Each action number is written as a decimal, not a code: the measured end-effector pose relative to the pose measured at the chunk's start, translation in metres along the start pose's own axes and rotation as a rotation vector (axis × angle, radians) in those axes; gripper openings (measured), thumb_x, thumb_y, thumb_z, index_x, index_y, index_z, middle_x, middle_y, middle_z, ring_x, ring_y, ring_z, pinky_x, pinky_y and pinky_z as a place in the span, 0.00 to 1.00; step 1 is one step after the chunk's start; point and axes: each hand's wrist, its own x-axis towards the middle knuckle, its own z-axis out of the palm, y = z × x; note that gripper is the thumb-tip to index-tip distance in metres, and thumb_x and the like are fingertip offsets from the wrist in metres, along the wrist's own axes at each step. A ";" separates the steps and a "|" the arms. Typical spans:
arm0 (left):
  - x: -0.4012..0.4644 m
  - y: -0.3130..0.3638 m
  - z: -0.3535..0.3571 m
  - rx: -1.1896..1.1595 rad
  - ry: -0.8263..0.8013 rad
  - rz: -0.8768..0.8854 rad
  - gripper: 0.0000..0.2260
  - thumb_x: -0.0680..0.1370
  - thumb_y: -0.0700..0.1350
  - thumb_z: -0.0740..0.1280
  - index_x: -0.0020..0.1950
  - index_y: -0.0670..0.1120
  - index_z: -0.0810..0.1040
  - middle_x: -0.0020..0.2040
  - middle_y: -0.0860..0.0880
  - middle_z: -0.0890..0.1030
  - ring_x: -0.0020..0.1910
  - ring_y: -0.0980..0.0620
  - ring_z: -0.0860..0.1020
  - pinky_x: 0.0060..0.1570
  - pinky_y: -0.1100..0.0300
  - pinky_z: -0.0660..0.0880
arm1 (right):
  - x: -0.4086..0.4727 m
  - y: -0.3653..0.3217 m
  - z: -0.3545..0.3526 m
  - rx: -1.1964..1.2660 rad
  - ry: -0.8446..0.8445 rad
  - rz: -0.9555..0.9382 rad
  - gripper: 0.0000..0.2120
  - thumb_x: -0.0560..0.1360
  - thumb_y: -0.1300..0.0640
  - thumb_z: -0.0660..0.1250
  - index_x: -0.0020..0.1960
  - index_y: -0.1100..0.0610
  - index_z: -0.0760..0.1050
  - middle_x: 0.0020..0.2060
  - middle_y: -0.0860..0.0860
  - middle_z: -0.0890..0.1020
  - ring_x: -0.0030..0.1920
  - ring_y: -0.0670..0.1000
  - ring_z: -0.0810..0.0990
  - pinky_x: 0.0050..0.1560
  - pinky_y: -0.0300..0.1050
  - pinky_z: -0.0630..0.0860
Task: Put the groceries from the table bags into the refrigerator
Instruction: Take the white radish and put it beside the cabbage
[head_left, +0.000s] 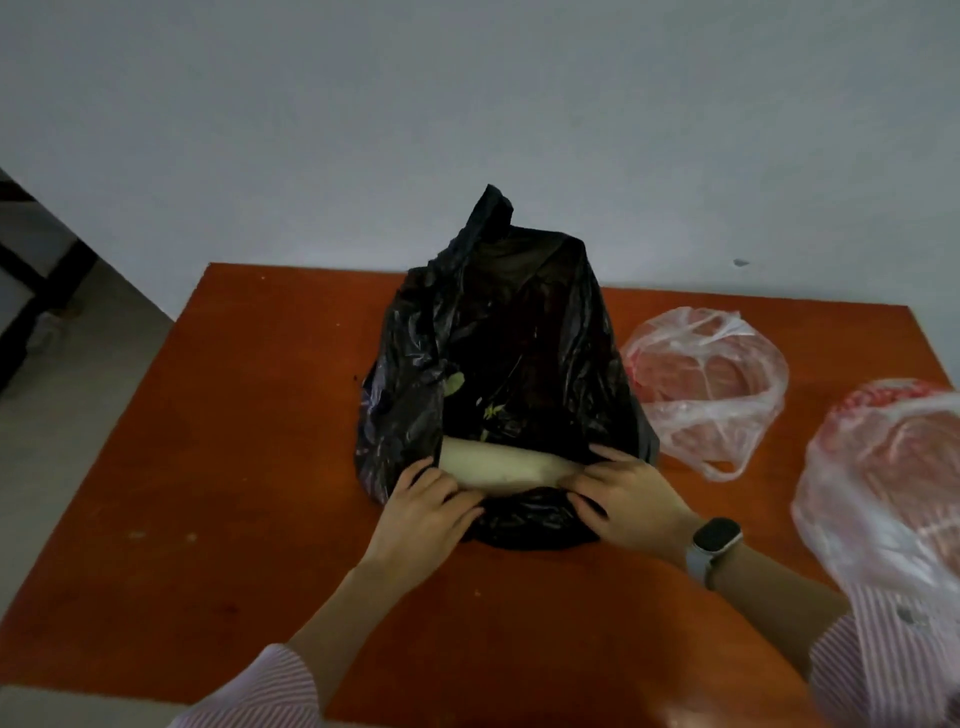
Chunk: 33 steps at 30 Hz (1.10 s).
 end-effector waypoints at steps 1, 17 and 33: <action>-0.002 0.000 0.006 -0.027 -0.007 -0.011 0.14 0.75 0.50 0.58 0.43 0.50 0.83 0.35 0.52 0.77 0.41 0.56 0.72 0.55 0.53 0.74 | -0.007 0.000 0.007 -0.003 -0.036 0.005 0.19 0.79 0.52 0.51 0.50 0.51 0.81 0.37 0.47 0.84 0.39 0.48 0.82 0.61 0.46 0.72; 0.053 0.068 0.012 0.017 0.205 -0.027 0.15 0.76 0.51 0.62 0.62 0.48 0.72 0.66 0.46 0.67 0.67 0.45 0.66 0.65 0.44 0.60 | -0.067 0.017 0.040 0.210 0.024 0.306 0.24 0.80 0.45 0.49 0.45 0.56 0.79 0.62 0.56 0.76 0.70 0.54 0.63 0.70 0.60 0.59; 0.085 0.066 0.056 0.154 -0.552 -0.052 0.36 0.72 0.59 0.67 0.74 0.49 0.57 0.71 0.49 0.65 0.69 0.47 0.64 0.69 0.49 0.56 | -0.095 0.036 0.057 0.474 -0.166 0.317 0.24 0.76 0.47 0.49 0.61 0.55 0.76 0.71 0.52 0.65 0.73 0.50 0.52 0.73 0.51 0.50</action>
